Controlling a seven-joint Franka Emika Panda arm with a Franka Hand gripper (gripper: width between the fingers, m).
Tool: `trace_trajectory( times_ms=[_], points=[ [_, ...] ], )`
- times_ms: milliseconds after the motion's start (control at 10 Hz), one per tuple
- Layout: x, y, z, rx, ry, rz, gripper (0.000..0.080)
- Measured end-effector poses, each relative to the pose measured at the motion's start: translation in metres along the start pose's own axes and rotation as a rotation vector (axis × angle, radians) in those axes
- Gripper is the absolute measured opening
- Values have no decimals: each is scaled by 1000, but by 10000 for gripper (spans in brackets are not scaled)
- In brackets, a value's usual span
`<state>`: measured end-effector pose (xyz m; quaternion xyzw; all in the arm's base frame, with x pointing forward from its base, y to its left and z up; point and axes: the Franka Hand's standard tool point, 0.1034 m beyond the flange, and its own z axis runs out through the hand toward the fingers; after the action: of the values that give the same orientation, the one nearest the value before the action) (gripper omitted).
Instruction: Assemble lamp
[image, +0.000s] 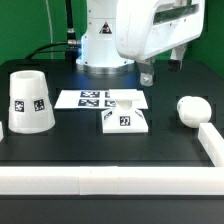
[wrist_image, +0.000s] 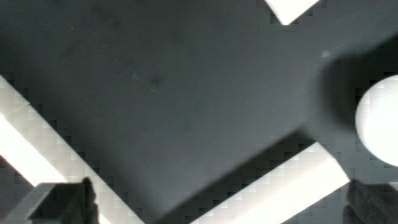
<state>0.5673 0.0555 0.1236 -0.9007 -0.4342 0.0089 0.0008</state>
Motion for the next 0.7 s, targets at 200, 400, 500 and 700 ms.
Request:
trace_trajectory(
  times_ms=[200, 400, 500, 700],
  points=[
    [0, 0, 0, 0, 0, 0, 700],
    [-3, 0, 1, 1, 1, 7, 700],
    [-20, -3, 4, 8, 0, 37, 700],
    [-57, -7, 11, 3, -4, 69, 700]
  ],
)
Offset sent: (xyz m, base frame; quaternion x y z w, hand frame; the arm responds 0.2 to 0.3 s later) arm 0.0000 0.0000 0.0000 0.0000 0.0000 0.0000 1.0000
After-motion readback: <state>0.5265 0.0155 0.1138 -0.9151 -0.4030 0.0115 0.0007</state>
